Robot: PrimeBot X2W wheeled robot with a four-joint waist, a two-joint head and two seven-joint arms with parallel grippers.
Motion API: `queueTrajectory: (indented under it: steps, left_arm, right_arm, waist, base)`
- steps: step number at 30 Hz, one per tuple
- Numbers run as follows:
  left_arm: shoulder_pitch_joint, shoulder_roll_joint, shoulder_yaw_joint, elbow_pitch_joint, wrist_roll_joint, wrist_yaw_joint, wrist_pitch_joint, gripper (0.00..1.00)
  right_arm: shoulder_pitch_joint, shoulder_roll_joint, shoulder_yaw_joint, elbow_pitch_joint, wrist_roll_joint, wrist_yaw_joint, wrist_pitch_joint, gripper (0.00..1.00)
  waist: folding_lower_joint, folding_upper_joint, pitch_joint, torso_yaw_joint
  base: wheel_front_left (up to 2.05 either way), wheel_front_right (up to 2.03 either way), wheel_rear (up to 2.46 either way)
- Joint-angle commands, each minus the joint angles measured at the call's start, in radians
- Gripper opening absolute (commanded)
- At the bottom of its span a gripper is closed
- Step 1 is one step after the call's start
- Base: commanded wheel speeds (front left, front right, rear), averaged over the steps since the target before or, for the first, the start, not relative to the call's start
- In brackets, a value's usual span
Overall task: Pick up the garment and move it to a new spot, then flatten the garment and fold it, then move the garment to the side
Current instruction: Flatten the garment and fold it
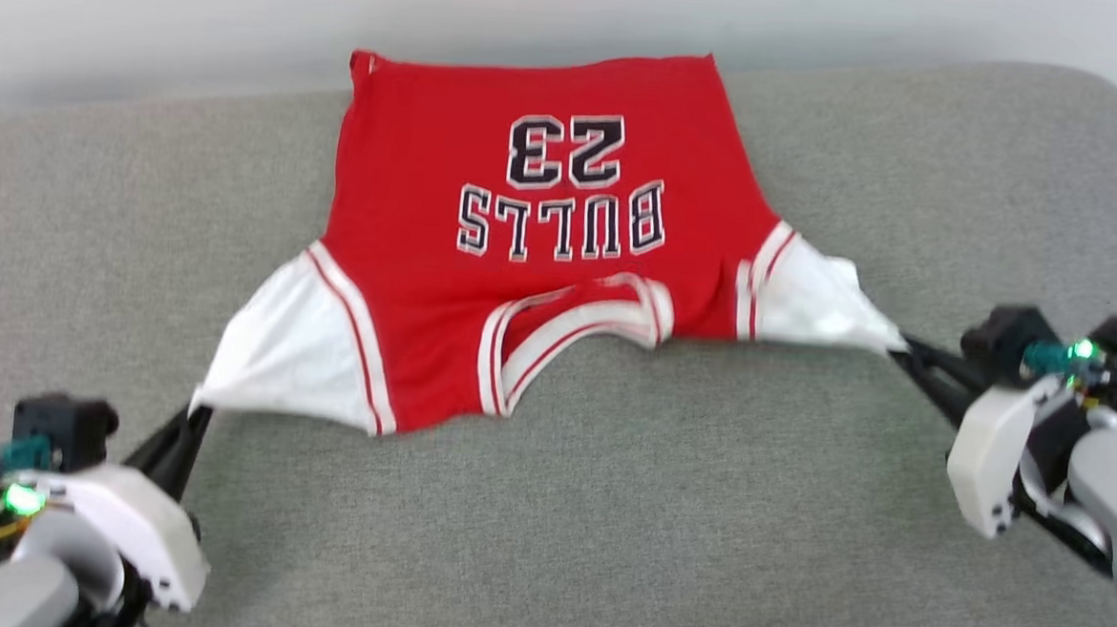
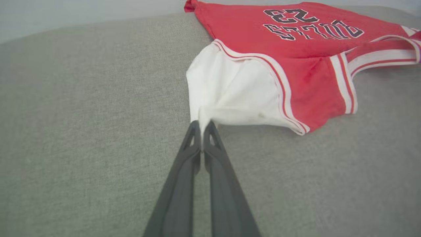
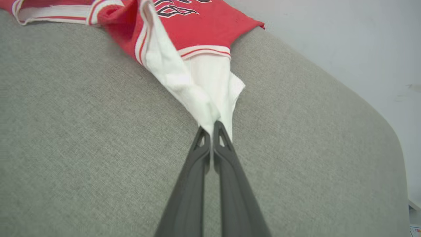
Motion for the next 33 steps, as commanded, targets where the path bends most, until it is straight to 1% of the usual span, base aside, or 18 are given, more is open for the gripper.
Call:
queueTrajectory:
  steps: [1, 6, 10, 11, 19, 23, 27, 28, 29, 33]
  left_arm:
    - [0.071, 0.007, 0.025, -0.019, 0.000, 0.016, -0.004, 0.00]
    - [0.231, 0.025, 0.098, -0.066, -0.007, 0.045, -0.004, 0.00]
    - [0.349, 0.038, 0.140, -0.108, -0.010, 0.063, -0.004, 0.00]
    - [0.349, 0.038, 0.140, -0.108, -0.010, 0.063, -0.004, 0.00]
    - [0.553, 0.030, 0.221, -0.198, 0.000, 0.113, -0.003, 0.00]
    - [0.605, 0.031, 0.252, -0.230, 0.015, 0.122, -0.004, 0.00]
    - [0.598, 0.019, 0.262, -0.256, 0.038, 0.128, -0.003, 0.00]
    - [0.590, 0.016, 0.262, -0.263, 0.043, 0.126, -0.004, 0.00]
    - [0.584, 0.011, 0.265, -0.269, 0.045, 0.123, -0.004, 0.00]
    - [0.565, 0.010, 0.265, -0.286, 0.075, 0.129, -0.004, 0.00]
  right_arm:
    - [0.053, -0.016, 0.002, -0.014, -0.003, -0.001, -0.006, 0.00]
    - [0.152, -0.060, -0.026, -0.067, 0.017, -0.001, -0.007, 0.00]
    - [0.225, -0.115, -0.038, -0.145, 0.029, -0.001, 0.017, 0.00]
    - [0.225, -0.115, -0.038, -0.145, 0.029, -0.001, 0.017, 0.00]
    - [0.392, -0.233, -0.090, -0.300, 0.050, -0.001, 0.096, 0.00]
    - [0.463, -0.269, -0.119, -0.363, 0.068, -0.001, 0.151, 0.00]
    - [0.479, -0.271, -0.156, -0.403, 0.069, -0.001, 0.197, 0.00]
    - [0.477, -0.268, -0.167, -0.413, 0.071, -0.001, 0.210, 0.39]
    - [0.470, -0.267, -0.178, -0.427, 0.069, -0.001, 0.220, 1.00]
    - [0.423, -0.292, -0.249, -0.489, 0.063, -0.001, 0.255, 1.00]
  waist:
    - [0.0002, -0.0001, -0.032, -0.009]
    - [0.0002, -0.0001, -0.062, -0.014]
    - [0.0002, -0.0001, -0.077, -0.020]
    - [0.0002, -0.0001, -0.077, -0.020]
    - [0.0002, -0.0001, -0.095, -0.019]
    - [0.0002, -0.0001, -0.088, -0.012]
    - [0.0002, -0.0001, -0.077, -0.006]
    - [0.0002, -0.0001, -0.075, -0.005]
    - [0.0002, -0.0001, -0.071, -0.004]
    - [0.0002, -0.0001, -0.049, 0.000]
  base:
    - [0.00, 0.00, 0.00]
    - [0.00, 0.00, 0.00]
    - [0.00, 0.00, 0.00]
    - [0.00, 0.00, 0.00]
    - [0.00, 0.00, 0.00]
    - [0.00, 0.00, 0.00]
    - [0.00, 0.00, 0.00]
    - [0.00, 0.00, 0.00]
    - [0.00, 0.00, 0.00]
    - [0.00, 0.00, 0.00]
